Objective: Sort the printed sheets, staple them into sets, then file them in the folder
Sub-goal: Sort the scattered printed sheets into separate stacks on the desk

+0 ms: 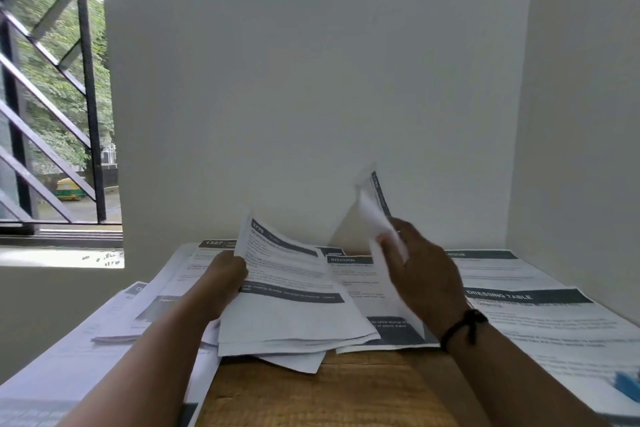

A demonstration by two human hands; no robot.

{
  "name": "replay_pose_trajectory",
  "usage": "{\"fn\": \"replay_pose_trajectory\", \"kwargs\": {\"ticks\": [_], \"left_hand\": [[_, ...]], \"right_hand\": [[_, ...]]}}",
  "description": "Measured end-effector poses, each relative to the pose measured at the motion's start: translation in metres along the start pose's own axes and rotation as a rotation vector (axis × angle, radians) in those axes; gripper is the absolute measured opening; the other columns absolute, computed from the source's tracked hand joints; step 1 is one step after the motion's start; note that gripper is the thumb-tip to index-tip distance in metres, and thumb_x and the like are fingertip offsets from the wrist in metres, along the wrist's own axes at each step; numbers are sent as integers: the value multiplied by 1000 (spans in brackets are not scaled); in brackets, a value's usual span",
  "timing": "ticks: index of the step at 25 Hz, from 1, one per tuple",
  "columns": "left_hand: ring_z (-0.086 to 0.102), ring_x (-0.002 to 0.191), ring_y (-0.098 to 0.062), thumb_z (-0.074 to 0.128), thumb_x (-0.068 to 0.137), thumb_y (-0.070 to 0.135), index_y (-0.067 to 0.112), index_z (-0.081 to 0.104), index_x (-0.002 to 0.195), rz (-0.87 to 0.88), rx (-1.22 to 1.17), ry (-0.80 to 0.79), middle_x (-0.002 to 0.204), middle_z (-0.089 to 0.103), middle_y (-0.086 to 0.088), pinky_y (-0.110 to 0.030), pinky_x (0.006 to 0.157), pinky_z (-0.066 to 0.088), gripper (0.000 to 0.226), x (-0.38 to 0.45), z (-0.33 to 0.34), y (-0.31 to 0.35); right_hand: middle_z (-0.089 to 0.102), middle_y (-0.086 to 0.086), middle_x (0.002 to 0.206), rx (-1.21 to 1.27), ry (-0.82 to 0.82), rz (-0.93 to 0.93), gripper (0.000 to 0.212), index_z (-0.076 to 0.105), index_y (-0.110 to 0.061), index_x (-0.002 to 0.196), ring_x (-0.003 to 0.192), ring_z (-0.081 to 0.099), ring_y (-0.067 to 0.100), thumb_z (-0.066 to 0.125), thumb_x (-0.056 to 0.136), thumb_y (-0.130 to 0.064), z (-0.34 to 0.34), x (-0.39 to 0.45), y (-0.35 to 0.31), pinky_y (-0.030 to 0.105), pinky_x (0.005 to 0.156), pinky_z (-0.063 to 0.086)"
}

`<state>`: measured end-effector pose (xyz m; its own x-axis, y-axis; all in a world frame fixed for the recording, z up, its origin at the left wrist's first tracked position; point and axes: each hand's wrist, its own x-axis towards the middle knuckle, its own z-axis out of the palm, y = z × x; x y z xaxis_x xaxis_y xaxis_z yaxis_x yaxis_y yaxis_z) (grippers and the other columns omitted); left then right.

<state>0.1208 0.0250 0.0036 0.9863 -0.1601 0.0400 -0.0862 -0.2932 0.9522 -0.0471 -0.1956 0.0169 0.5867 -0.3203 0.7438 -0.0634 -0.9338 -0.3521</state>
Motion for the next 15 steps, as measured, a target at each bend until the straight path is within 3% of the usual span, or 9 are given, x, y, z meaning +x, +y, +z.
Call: {"fn": "replay_pose_trajectory", "kwargs": {"ticks": [2, 4, 7, 9, 12, 15], "left_hand": [[65, 89, -37, 40, 89, -4, -5, 57, 97, -19, 62, -18, 95, 65, -24, -35, 71, 51, 19, 2, 2, -1], [62, 77, -29, 41, 95, 2, 0, 54, 86, -27, 58, 24, 85, 62, -17, -29, 67, 49, 17, 3, 4, -2], [69, 84, -37, 45, 101, 37, 7, 60, 95, -133, -185, -72, 91, 72, -18, -40, 78, 56, 34, -1, 2, -4], [72, 84, -38, 58, 94, 44, 9, 61, 104, -165, -170, -173, 93, 75, -17, -45, 77, 58, 36, 0, 0, -6], [70, 83, -38, 75, 81, 10, 0, 58, 112, -112, 23, -135, 96, 72, -20, -45, 78, 58, 36, 1, 3, -8], [64, 79, -33, 60, 86, -4, -3, 58, 109, -63, 24, -26, 92, 66, -19, -32, 67, 54, 23, 0, 4, -4]], "right_hand": [[68, -4, 99, -78, -199, -160, 41, 43, -36, 133, 86, 64, 16, 30, 98, -52, 4, -13, -26, 30, 69, 50], [66, -6, 113, -90, -382, -255, 46, 43, -39, 133, 101, 61, 14, 34, 94, -61, 11, -27, -49, 29, 78, 44], [60, -9, 127, -54, -708, -210, 66, 49, -38, 130, 116, 53, 13, 40, 79, -79, 24, -44, -65, 31, 92, 40], [57, -13, 130, 36, -851, -144, 74, 51, -39, 129, 118, 50, 9, 42, 72, -85, 28, -48, -64, 31, 95, 39], [58, -17, 128, 204, -777, -40, 68, 57, -37, 124, 113, 51, 4, 47, 73, -80, 24, -36, -52, 29, 97, 41], [52, -15, 136, 43, -717, -42, 66, 51, -36, 130, 121, 48, 7, 58, 75, -72, 13, -18, -27, 28, 101, 38]]}}
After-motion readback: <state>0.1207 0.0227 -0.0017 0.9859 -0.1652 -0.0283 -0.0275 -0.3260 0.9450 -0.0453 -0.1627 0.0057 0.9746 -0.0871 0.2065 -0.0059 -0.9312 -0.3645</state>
